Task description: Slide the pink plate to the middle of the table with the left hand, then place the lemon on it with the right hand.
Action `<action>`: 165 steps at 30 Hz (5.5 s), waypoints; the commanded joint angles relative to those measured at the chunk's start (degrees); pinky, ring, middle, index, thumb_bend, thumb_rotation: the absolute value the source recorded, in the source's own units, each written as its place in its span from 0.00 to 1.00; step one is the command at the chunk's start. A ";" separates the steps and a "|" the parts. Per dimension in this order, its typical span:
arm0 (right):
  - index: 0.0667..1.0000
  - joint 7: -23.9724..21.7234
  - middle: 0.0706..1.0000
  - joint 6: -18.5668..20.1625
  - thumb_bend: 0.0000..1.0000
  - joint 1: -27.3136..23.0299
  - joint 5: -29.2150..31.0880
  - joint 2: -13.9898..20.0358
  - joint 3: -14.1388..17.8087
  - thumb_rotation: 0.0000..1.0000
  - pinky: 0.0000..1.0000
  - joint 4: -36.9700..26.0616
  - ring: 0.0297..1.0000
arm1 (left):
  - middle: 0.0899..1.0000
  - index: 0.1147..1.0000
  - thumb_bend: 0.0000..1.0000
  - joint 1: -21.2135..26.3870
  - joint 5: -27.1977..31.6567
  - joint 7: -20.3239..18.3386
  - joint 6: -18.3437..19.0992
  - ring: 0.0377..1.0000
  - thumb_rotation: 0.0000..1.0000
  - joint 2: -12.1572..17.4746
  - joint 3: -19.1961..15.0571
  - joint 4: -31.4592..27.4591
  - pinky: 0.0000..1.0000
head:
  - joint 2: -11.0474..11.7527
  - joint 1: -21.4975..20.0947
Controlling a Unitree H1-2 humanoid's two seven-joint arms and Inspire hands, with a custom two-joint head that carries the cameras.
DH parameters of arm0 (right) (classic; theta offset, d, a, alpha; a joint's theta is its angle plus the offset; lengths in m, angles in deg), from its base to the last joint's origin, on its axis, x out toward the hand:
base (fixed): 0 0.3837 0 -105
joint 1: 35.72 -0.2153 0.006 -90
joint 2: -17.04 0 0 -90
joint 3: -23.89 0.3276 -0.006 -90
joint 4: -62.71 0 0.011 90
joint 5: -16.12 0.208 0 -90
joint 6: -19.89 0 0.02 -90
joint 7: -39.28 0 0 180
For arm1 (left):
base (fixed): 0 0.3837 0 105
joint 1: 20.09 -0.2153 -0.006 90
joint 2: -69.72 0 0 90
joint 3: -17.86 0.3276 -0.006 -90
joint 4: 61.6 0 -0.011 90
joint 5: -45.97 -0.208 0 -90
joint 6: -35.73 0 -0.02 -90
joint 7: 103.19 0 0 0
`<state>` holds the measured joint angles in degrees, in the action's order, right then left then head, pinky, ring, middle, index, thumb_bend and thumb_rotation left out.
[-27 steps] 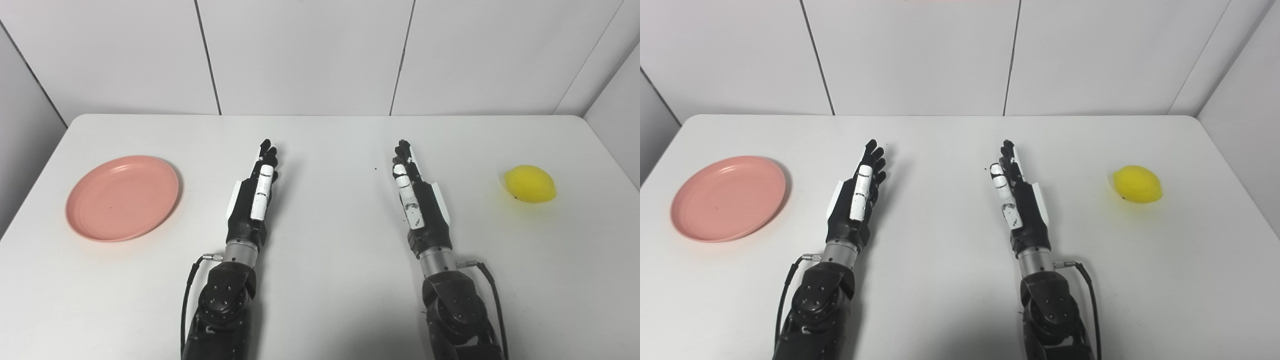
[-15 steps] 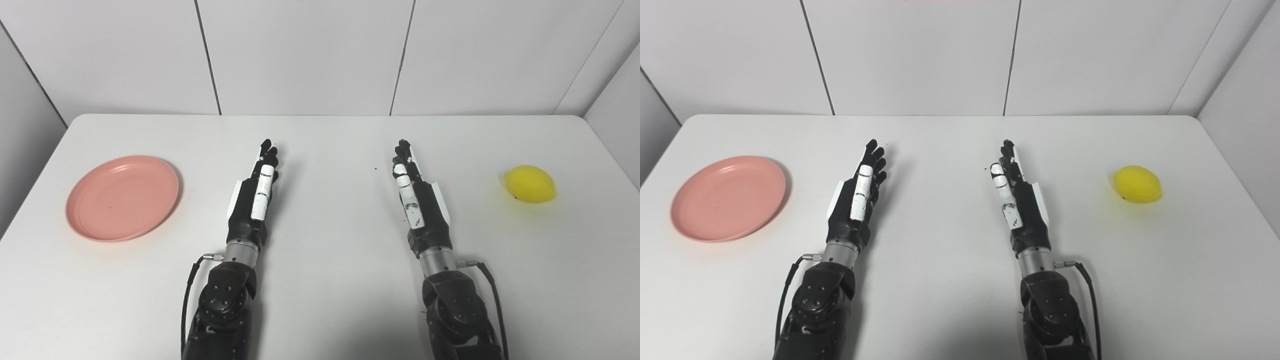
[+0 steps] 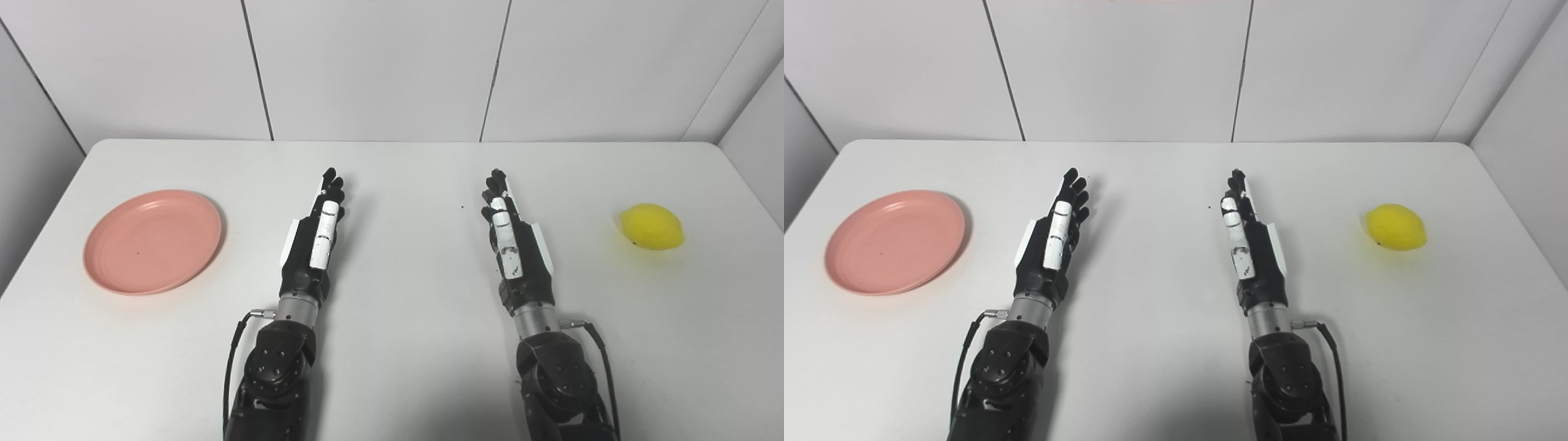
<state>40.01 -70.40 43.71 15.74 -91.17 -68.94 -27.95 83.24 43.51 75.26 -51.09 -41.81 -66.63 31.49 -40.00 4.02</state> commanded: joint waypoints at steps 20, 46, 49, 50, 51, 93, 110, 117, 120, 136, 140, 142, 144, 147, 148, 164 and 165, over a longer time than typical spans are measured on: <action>1.00 -1.24 1.00 -5.48 0.73 0.94 2.44 2.75 1.04 1.00 1.00 0.20 1.00 | 1.00 0.98 0.66 5.78 -2.05 5.46 -6.71 1.00 1.00 -0.83 -3.12 3.23 1.00 | 5.34 9.43; 1.00 -1.28 1.00 -8.23 0.72 1.38 2.26 2.89 0.78 1.00 1.00 1.84 1.00 | 0.77 0.76 0.76 13.54 -4.14 13.10 -3.34 0.78 1.00 6.54 -12.09 -1.41 0.78 | 7.28 9.78; 1.00 -1.07 1.00 -8.59 0.72 1.41 2.03 2.81 0.75 1.00 1.00 1.91 1.00 | 0.77 0.76 0.76 13.93 -4.34 13.41 -2.40 0.77 1.00 7.62 -12.98 -1.57 0.77 | 7.39 9.92; 1.00 -1.01 1.00 -8.69 0.72 1.41 1.89 2.83 0.73 1.00 1.00 1.95 1.00 | 0.77 0.76 0.76 14.06 -4.53 13.72 -2.35 0.77 1.00 8.08 -13.38 -1.36 0.77 | 7.48 9.93; 1.00 -1.02 1.00 -8.81 0.72 1.41 1.88 2.84 0.72 1.00 1.00 1.96 1.00 | 0.76 0.75 0.77 14.22 -4.66 14.20 -2.48 0.77 1.00 8.49 -13.87 -1.06 0.78 | 7.50 9.98; 1.00 -1.15 1.00 -10.15 0.72 0.51 1.32 3.66 0.65 1.00 1.00 3.37 1.00 | 0.76 0.74 0.86 12.26 8.88 7.01 -4.79 0.77 1.00 25.92 -23.42 8.37 0.75 | 8.23 11.43; 1.00 -0.92 1.00 -10.45 0.70 0.52 1.19 3.55 0.76 1.00 1.00 3.79 1.00 | 0.74 0.73 0.84 10.03 13.69 2.28 -6.33 0.76 1.00 29.93 -26.21 12.36 0.73 | 8.65 11.61; 1.00 -1.14 1.00 -10.97 0.70 0.45 1.58 3.60 0.79 1.00 1.00 4.22 1.00 | 0.73 0.72 0.86 9.90 13.90 2.05 -8.16 0.74 1.00 30.52 -26.88 15.14 0.70 | 8.83 11.81; 1.00 -0.92 1.00 -10.90 0.71 0.48 1.28 3.58 0.76 1.00 1.00 4.14 1.00 | 0.72 0.70 0.89 10.03 12.42 2.57 -9.73 0.73 1.00 31.26 -26.67 17.95 0.69 | 8.83 11.81; 1.00 -1.07 1.00 -10.49 0.70 0.67 1.76 3.57 0.93 1.00 1.00 3.79 1.00 | 0.75 0.72 0.88 10.76 11.72 3.81 -15.26 0.77 1.00 31.20 -26.63 27.93 0.75 | 8.51 12.00; 1.00 -1.18 1.00 -10.68 0.71 0.61 1.82 3.70 0.88 1.00 1.00 3.88 1.00 | 0.77 0.75 0.86 10.85 11.80 3.95 -14.83 0.79 1.00 30.78 -26.44 28.18 0.79 | 8.36 12.08; 1.00 -1.10 1.00 -10.56 0.71 0.63 1.54 3.78 0.81 1.00 1.00 3.81 1.00 | 0.78 0.76 0.84 10.86 11.79 3.94 -14.71 0.80 1.00 30.58 -26.28 28.34 0.81 | 8.33 12.27; 1.00 -1.12 1.00 -10.34 0.71 0.69 1.69 3.78 0.87 1.00 1.00 3.66 1.00 | 0.77 0.76 0.80 10.92 12.11 3.72 -14.77 0.80 1.00 30.30 -26.22 28.47 0.82 | 8.33 12.27; 1.00 -1.10 1.00 -10.53 0.71 0.67 1.84 3.79 0.99 1.00 1.00 3.73 1.00 | 0.76 0.74 0.80 11.20 13.26 2.70 -15.62 0.80 1.00 29.94 -26.17 29.31 0.81 | 8.17 12.25; 1.00 -1.16 1.00 -10.56 0.71 0.66 1.91 3.81 0.99 1.00 1.00 3.74 1.00 | 0.76 0.74 0.81 11.18 13.59 2.65 -15.37 0.80 1.00 29.68 -26.08 28.99 0.82 | 8.08 12.06; 1.00 -1.13 1.00 -10.70 0.70 0.30 1.88 4.14 1.03 1.00 1.00 4.07 1.00 | 0.77 0.74 0.80 11.09 13.93 -0.01 -13.64 0.80 1.00 27.20 -21.69 25.77 0.81 | 7.42 12.27; 1.00 -1.10 1.00 -10.67 0.70 0.29 1.84 4.13 1.03 1.00 1.00 4.06 1.00 | 0.77 0.74 0.80 11.01 13.95 0.01 -13.36 0.80 1.00 27.13 -21.48 25.40 0.81 | 7.42 12.27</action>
<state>39.65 -77.92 45.09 17.59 -87.39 -68.18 -23.43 92.52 57.69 75.59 -64.11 -15.60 -88.28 58.96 -32.52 16.35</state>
